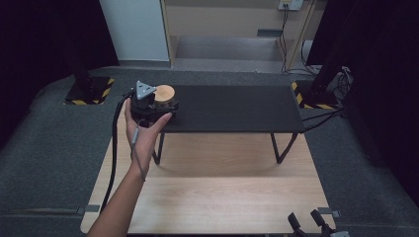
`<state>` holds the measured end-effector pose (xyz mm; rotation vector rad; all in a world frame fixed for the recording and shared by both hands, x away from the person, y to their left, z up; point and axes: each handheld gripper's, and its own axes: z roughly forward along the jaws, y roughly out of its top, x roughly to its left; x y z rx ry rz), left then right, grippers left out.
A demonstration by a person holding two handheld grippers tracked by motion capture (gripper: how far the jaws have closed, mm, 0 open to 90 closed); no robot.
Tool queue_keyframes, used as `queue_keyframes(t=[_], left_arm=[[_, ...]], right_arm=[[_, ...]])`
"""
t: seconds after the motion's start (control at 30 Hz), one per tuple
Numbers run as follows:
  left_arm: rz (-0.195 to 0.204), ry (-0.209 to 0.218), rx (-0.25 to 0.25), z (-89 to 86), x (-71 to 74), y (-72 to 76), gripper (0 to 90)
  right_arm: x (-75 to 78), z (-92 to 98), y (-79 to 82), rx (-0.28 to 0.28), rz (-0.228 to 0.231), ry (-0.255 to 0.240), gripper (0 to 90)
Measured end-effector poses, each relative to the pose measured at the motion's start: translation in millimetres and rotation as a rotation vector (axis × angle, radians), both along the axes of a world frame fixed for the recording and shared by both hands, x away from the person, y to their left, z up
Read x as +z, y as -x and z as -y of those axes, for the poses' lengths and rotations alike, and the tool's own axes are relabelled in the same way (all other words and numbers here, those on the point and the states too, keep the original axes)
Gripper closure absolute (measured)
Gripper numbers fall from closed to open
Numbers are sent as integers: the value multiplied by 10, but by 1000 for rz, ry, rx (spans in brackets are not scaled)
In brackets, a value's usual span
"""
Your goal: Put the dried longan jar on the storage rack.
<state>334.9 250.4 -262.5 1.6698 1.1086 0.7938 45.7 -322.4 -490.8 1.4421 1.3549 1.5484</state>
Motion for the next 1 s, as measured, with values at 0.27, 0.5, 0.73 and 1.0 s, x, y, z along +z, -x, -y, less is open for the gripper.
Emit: queue_keyframes(t=[0.27,0.5,0.73,1.0], left_arm=[[21,-4,-14,-27,11,65,19],[34,-3,-12,-33,10,150,19],[54,-2,-11,-63,25,251,19],[66,-4,-19,-79,-28,435,20]], right_arm=[[6,-14,-10,4,1,2,95],[20,-22,-8,8,1,6,95],[27,-29,-9,9,5,8,95],[29,-39,-20,17,7,8,95]])
